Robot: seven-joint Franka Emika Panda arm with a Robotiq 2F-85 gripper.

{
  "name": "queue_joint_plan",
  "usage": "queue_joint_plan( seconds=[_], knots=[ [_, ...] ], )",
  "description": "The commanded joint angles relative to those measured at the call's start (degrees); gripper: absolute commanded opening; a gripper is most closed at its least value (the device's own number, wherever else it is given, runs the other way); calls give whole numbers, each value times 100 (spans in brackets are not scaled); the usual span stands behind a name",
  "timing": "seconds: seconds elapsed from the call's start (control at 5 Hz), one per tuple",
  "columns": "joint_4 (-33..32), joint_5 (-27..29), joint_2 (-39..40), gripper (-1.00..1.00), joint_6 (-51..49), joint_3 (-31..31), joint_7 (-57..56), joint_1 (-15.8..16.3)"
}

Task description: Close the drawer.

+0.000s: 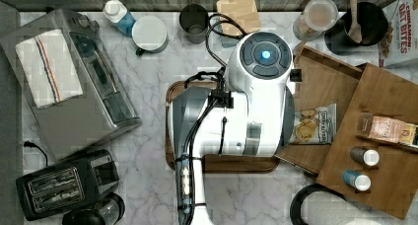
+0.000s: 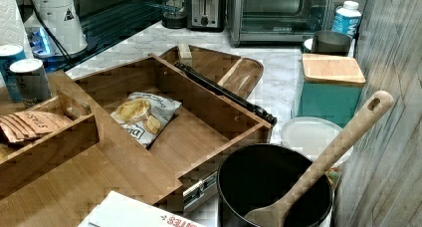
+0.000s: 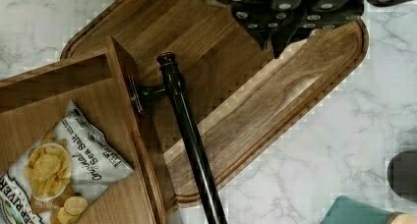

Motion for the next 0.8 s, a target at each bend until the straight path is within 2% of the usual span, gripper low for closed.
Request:
queue_joint_plan(
  seconds=[0.2,0.8],
  knots=[
    [-70,17,34,-100,0,0,-1,-1],
    [-65,-506,570,-100,945,-38,-617,29]
  ],
)
